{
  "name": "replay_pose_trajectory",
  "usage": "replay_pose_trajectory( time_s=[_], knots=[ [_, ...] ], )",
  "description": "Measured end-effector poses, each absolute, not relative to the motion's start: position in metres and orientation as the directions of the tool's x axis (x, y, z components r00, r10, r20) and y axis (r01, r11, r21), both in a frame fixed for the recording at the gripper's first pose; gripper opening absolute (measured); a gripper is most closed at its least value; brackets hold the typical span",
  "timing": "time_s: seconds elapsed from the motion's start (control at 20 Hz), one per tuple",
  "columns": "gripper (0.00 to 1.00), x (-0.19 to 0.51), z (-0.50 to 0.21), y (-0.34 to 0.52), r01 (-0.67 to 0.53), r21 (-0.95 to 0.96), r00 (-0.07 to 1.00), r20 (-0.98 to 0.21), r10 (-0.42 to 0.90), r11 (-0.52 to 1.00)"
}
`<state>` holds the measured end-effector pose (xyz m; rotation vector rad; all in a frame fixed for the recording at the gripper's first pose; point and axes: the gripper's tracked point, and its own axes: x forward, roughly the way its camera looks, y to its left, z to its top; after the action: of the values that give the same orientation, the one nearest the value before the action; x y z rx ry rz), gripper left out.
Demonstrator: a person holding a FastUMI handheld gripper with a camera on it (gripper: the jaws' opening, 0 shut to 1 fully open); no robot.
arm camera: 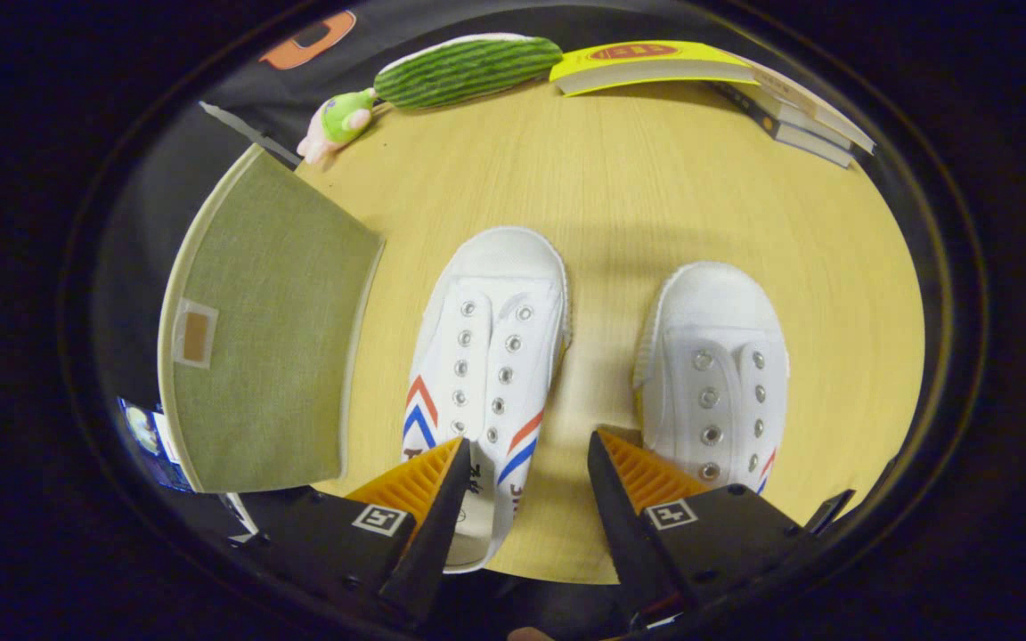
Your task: Open the storage box then place both shoes into the box .Put the left shoe in first, then the right shoe, with the right side of both shoes facing outward in a uniform manner.
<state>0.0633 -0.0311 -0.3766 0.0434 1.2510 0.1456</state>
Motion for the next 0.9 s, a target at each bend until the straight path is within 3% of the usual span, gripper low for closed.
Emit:
replay_pose_trajectory(
  time_s=[0.3,0.4,0.55,0.7,0.9],
  knots=[
    [0.69,0.069,-0.384,-0.024,-0.086,0.169,0.226,-0.956,0.185,0.982],
    [0.40,0.067,-0.383,-0.013,-0.011,0.238,0.183,-0.954,0.236,0.971],
    [0.28,0.066,-0.384,-0.015,0.029,0.287,0.151,-0.948,0.280,0.957],
    [0.06,0.066,-0.381,-0.018,0.054,0.331,0.156,-0.935,0.319,0.942],
    [0.06,0.060,-0.364,-0.016,0.074,0.381,0.177,-0.915,0.364,0.922]
  ],
)
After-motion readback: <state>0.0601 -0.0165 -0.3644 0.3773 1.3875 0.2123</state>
